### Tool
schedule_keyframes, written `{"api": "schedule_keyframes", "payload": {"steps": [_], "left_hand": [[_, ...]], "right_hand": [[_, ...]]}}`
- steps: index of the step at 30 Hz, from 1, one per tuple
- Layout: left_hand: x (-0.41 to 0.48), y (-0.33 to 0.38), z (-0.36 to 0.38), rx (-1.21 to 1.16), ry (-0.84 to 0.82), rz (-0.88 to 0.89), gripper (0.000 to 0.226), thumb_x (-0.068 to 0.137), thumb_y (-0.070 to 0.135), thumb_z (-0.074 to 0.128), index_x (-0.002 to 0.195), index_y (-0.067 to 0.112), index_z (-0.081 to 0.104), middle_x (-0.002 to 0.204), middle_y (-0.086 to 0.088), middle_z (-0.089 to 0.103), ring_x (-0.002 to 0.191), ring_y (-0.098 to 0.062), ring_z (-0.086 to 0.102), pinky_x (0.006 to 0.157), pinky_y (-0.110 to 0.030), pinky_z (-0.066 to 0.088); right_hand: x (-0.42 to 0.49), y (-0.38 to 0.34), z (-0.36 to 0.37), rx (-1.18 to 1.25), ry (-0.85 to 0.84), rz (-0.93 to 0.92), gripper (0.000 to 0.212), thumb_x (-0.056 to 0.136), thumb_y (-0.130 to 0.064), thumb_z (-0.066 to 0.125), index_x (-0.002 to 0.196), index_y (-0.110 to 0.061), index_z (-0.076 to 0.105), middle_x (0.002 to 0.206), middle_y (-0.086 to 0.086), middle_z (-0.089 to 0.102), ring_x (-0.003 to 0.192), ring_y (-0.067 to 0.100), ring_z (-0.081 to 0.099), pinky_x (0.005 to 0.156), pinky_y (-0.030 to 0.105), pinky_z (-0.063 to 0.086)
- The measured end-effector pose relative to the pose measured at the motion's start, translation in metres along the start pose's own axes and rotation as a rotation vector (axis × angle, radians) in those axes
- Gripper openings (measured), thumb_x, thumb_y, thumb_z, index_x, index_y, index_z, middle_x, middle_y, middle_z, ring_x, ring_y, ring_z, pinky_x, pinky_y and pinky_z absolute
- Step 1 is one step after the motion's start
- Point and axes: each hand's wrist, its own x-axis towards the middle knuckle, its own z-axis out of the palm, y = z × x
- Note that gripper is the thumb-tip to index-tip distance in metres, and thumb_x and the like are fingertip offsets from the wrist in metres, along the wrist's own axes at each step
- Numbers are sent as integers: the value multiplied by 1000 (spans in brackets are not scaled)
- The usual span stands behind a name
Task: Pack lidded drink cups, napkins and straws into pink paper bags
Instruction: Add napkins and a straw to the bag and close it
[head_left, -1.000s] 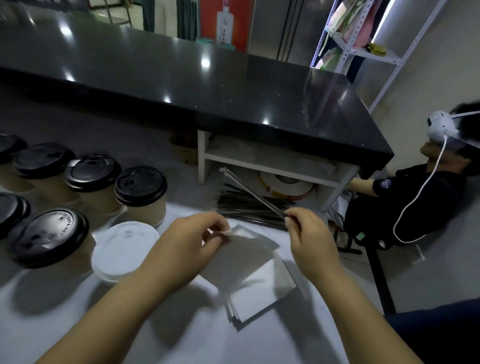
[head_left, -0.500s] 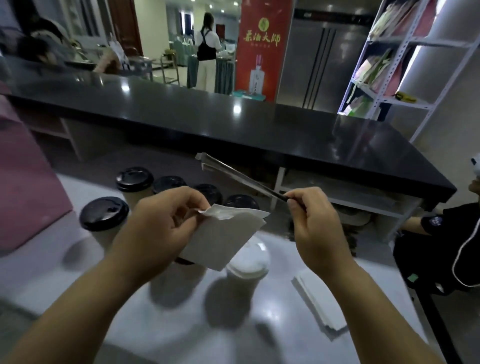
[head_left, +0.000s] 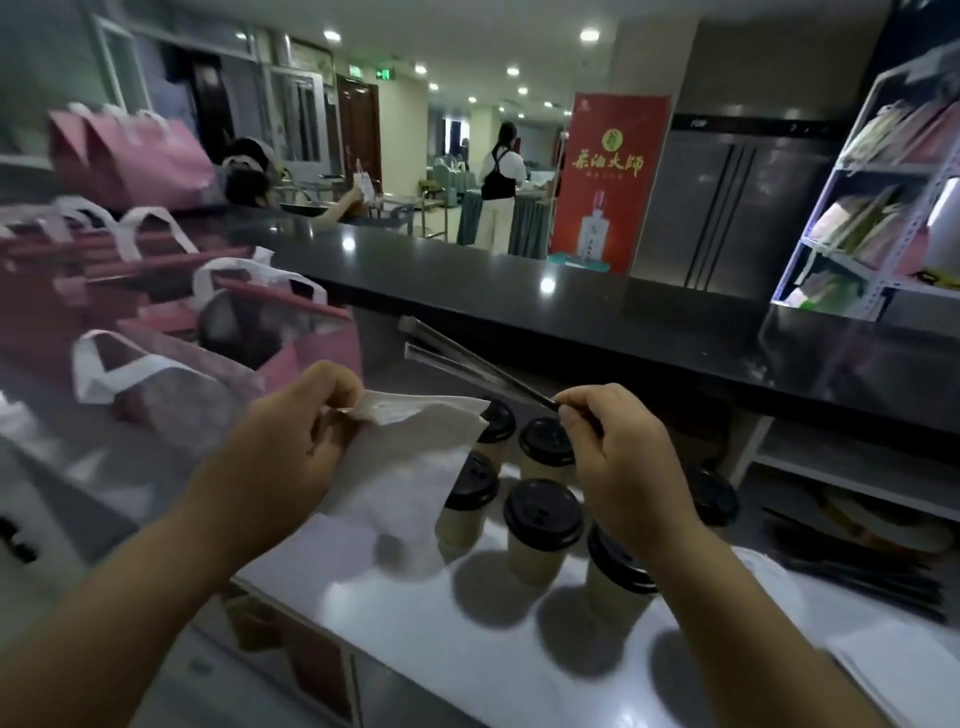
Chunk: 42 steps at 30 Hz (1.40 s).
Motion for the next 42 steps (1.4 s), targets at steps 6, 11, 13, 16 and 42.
{"api": "schedule_keyframes", "payload": {"steps": [6, 11, 13, 16, 42], "left_hand": [[31, -57, -46, 105, 124, -41, 9, 85, 0, 55, 85, 10, 54, 56, 8, 44, 47, -7, 45, 46, -13, 30], [64, -108, -76, 133, 223, -58, 8, 85, 4, 57, 88, 11, 56, 66, 11, 53, 55, -1, 47, 53, -9, 35], [81, -132, -87, 142, 235, -51, 8, 85, 4, 56, 88, 11, 56, 67, 4, 56, 56, -1, 48, 54, -11, 36], [106, -171, -97, 193, 221, -36, 9, 85, 5, 55, 88, 13, 54, 63, 9, 51, 53, -1, 44, 51, -21, 35], [180, -361, -65, -311, -210, 108, 7, 85, 17, 56, 86, 23, 52, 77, 7, 61, 69, -5, 57, 57, -17, 45]], "right_hand": [[52, -38, 59, 50, 39, -108, 13, 91, -10, 58, 99, -9, 67, 90, 1, 64, 83, 11, 57, 73, 15, 44], [102, -60, 114, 89, 30, -176, 14, 90, -10, 60, 102, -7, 68, 93, 5, 68, 85, 16, 61, 77, 28, 52], [124, -67, 135, 80, -7, -168, 13, 90, -10, 60, 100, -8, 67, 92, 6, 68, 84, 16, 61, 76, 31, 53], [158, -76, 163, 14, -87, -173, 11, 89, -13, 59, 93, -10, 68, 87, 4, 68, 78, 15, 59, 70, 32, 52], [218, -126, 301, 95, -483, 258, 18, 73, -36, 74, 74, -35, 57, 72, -13, 60, 65, -2, 57, 59, 19, 44]]}}
